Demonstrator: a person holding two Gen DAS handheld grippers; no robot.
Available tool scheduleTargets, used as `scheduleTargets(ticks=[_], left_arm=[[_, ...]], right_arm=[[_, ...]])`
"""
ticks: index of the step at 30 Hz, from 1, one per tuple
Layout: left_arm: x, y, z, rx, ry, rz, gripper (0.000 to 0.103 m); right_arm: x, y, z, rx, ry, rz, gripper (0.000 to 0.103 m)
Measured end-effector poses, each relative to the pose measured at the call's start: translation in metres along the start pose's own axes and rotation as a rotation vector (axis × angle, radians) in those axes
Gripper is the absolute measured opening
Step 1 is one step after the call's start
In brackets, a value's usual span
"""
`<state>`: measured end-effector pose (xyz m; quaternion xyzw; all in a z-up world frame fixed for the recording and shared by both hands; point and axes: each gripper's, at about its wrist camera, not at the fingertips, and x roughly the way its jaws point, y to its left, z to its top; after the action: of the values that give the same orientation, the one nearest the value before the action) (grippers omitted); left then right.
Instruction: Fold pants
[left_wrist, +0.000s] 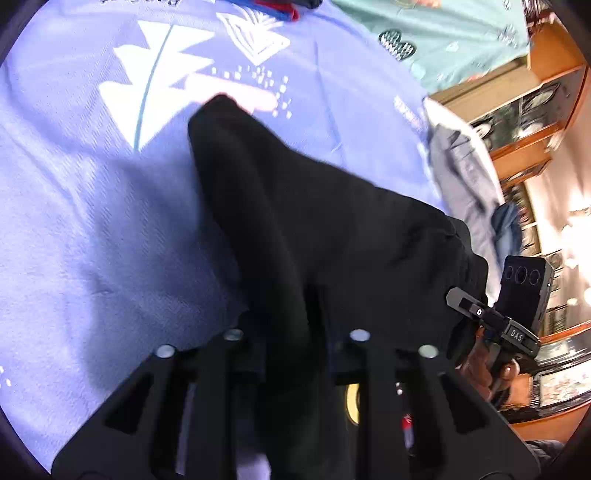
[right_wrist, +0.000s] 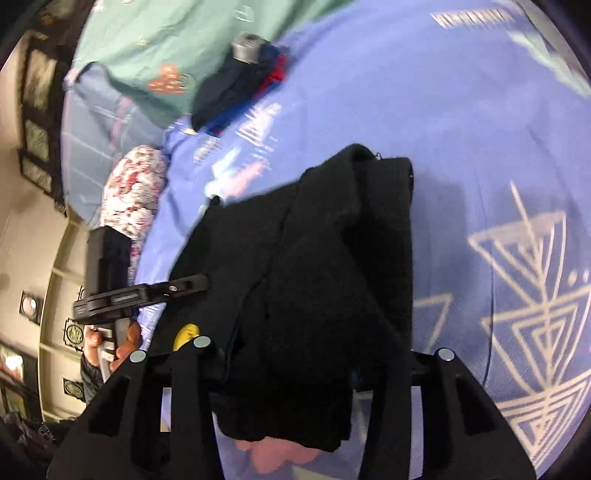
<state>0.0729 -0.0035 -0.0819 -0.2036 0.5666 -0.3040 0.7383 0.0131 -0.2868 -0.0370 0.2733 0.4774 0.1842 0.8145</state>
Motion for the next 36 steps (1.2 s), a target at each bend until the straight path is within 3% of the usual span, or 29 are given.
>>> scheduleTargets(ticks=[4,8,10,11,15,18,22,25,27,28,32,36], left_arm=[[-0.040,-0.029,0.015,0.071,-0.100,-0.021,0.014],[-0.081,-0.065,0.050,0.167,-0.194,-0.024,0.013],[-0.099,-0.078,0.073,0.205,-0.260,0.011,0.013],[-0.101,-0.080,0.084,0.216,-0.284,0.063,0.013],[-0.069,-0.049,0.095,0.152,-0.191,0.097,0.013],[-0.034,-0.010,0.090,0.081,-0.118,0.133,0.013],[-0.023,0.031,0.084,-0.004,-0.106,0.121,0.013],[-0.021,0.047,0.085,-0.030,-0.097,0.110,0.027],[-0.019,0.049,0.083,-0.014,-0.099,0.149,0.046],[-0.018,0.048,0.080,-0.004,-0.098,0.156,0.048],[-0.016,0.048,0.075,-0.003,-0.058,0.145,0.069],[-0.022,0.049,0.063,-0.012,-0.050,0.145,0.075]], right_arm=[[-0.022,0.047,0.031,-0.151,-0.078,0.021,0.043],[-0.041,0.107,0.084,-0.334,-0.186,0.041,0.042],[-0.040,0.129,0.112,-0.380,-0.204,0.055,0.041],[-0.033,0.136,0.127,-0.382,-0.178,0.053,0.041],[0.003,0.106,0.140,-0.245,-0.050,0.022,0.040],[0.031,0.061,0.112,-0.106,0.067,0.028,0.031],[0.045,0.009,0.071,0.076,0.106,0.019,0.030],[0.045,-0.008,0.059,0.115,0.113,-0.011,0.034],[0.042,-0.016,0.055,0.138,0.122,-0.028,0.057],[0.040,-0.018,0.054,0.141,0.129,-0.031,0.065],[0.036,-0.018,0.050,0.143,0.125,-0.008,0.065],[0.045,-0.015,0.055,0.157,0.122,0.028,0.065]])
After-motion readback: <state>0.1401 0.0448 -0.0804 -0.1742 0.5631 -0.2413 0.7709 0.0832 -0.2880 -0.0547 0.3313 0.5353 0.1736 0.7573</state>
